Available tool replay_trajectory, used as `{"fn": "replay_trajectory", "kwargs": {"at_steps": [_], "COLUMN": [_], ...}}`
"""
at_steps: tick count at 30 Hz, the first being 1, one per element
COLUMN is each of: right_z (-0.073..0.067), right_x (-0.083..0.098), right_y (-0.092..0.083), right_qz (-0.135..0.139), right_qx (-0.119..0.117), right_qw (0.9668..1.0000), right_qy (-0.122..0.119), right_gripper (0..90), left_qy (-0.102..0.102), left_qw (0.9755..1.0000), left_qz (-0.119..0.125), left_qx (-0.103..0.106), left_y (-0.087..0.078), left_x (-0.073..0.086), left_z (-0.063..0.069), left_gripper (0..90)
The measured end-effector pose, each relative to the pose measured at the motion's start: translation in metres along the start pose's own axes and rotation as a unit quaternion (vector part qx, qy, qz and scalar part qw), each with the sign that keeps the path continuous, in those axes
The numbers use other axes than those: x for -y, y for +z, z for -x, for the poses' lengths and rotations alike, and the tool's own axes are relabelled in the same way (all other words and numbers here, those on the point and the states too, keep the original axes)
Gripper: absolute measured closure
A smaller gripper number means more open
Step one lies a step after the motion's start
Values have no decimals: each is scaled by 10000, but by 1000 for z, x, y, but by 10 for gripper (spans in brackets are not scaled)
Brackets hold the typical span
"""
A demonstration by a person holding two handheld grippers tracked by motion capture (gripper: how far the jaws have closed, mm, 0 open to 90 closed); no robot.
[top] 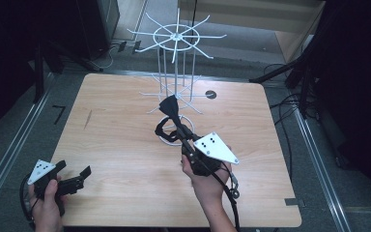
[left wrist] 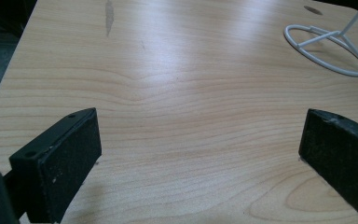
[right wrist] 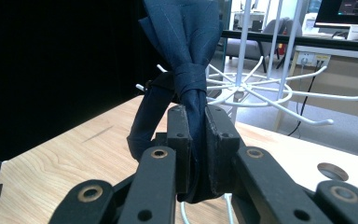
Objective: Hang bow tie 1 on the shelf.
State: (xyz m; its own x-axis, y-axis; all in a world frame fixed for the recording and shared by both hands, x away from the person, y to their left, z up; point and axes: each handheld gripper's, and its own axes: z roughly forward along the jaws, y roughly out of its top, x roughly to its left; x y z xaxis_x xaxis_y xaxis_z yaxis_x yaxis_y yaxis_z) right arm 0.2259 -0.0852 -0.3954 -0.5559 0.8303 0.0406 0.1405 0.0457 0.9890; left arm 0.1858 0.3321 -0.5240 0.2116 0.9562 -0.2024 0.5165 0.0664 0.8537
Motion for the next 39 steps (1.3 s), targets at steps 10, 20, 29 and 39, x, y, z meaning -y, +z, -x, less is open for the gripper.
{"fn": "replay_trajectory", "kwargs": {"at_steps": [10, 20, 29, 39], "right_z": [6, 12, 17, 21], "right_x": [2, 5, 8, 12], "right_y": [3, 13, 23, 33], "right_qz": [-24, -99, -160, -204], "right_qx": [85, 183, 283, 422], "right_qw": [10000, 9998, 9994, 9988], "right_qy": [33, 72, 98, 146], "right_gripper": [829, 829, 829, 822], "left_qy": [1, 0, -2, -2], "left_qw": [10000, 10000, 10000, 10000], "left_qz": [1, 2, 2, 7], "left_qx": [-2, 0, -1, 1], "left_y": [0, 0, 0, 0], "left_x": [0, 0, 0, 0], "left_z": [0, 0, 0, 0], "left_gripper": [0, 0, 0, 0]}}
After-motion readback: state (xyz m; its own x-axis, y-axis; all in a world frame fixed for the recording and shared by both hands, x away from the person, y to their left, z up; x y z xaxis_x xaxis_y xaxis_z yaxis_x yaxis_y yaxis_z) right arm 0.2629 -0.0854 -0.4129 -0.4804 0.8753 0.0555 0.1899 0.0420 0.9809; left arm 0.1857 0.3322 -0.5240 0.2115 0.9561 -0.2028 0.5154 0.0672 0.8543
